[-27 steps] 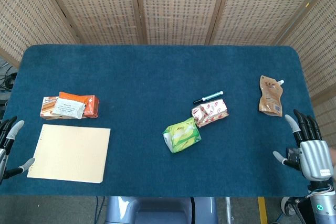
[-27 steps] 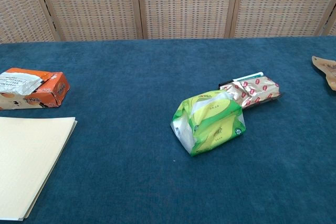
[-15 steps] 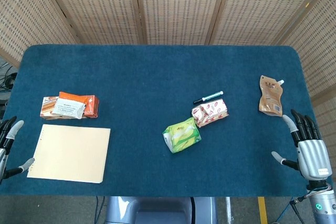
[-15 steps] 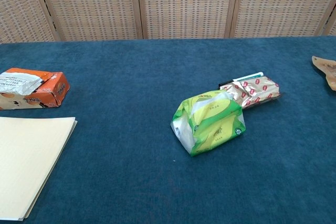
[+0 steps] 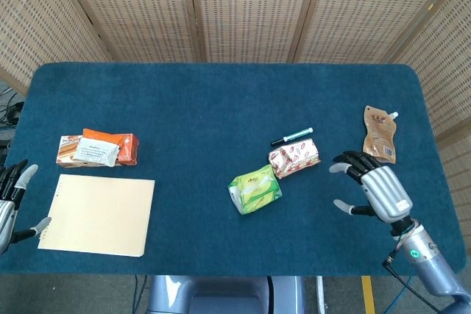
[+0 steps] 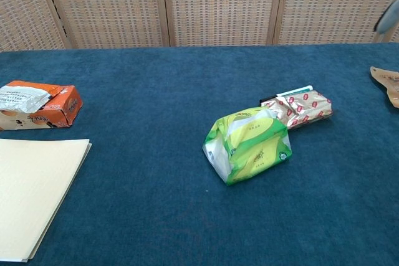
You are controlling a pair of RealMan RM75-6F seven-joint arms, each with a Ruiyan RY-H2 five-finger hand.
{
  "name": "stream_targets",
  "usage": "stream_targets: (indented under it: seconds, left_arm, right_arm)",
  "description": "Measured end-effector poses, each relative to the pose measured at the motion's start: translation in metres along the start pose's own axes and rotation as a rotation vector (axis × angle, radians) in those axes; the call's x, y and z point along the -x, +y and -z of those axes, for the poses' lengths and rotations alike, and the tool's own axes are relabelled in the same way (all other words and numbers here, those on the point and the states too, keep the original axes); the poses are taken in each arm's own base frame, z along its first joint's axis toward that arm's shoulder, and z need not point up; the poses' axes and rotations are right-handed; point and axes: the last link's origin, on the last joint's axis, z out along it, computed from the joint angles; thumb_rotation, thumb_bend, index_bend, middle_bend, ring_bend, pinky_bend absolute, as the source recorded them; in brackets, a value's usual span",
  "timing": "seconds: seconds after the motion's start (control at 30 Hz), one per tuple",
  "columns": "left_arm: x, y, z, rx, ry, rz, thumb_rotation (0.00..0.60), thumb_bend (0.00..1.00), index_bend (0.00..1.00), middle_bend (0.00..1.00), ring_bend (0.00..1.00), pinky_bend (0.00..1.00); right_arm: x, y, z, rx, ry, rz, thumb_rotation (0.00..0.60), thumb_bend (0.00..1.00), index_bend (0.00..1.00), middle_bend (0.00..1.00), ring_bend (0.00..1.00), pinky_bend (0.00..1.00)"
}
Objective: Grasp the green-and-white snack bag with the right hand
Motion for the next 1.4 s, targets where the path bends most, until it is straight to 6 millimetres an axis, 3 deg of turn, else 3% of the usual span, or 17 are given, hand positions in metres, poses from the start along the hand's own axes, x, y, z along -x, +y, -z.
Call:
stream_targets:
  seconds: [0.23,0.47,1.07,1.4]
  left_arm:
    - [0.0,-0.002,-0.004,-0.017,-0.007,0.004,0.6,0.0,0.0,0.0,0.0,0.0]
    - [0.002,-0.004,-0.007,-0.025,-0.021,0.004,0.6,0.0,0.0,0.0,0.0,0.0]
    - [0.003,-0.006,-0.011,-0.042,-0.031,0.006,0.6,0.0,0.0,0.0,0.0,0.0]
    - [0.002,-0.009,-0.012,-0.047,-0.033,0.014,0.6,0.0,0.0,0.0,0.0,0.0]
  right_arm:
    - [0.036,-0.023,-0.048,-0.061,-0.141,0.007,0.6,0.26,0.4,0.38,0.28,0.29]
    - [0.064,-0.04,-0.075,-0.059,-0.196,0.005,0.6,0.26,0.41,0.38,0.29,0.3]
    - [0.108,-0.081,-0.118,-0.065,-0.197,0.076,0.6,0.31,0.42,0.38,0.3,0.3]
    - [0.124,-0.089,-0.122,-0.062,-0.218,0.102,0.6,0.31,0.42,0.38,0.3,0.3]
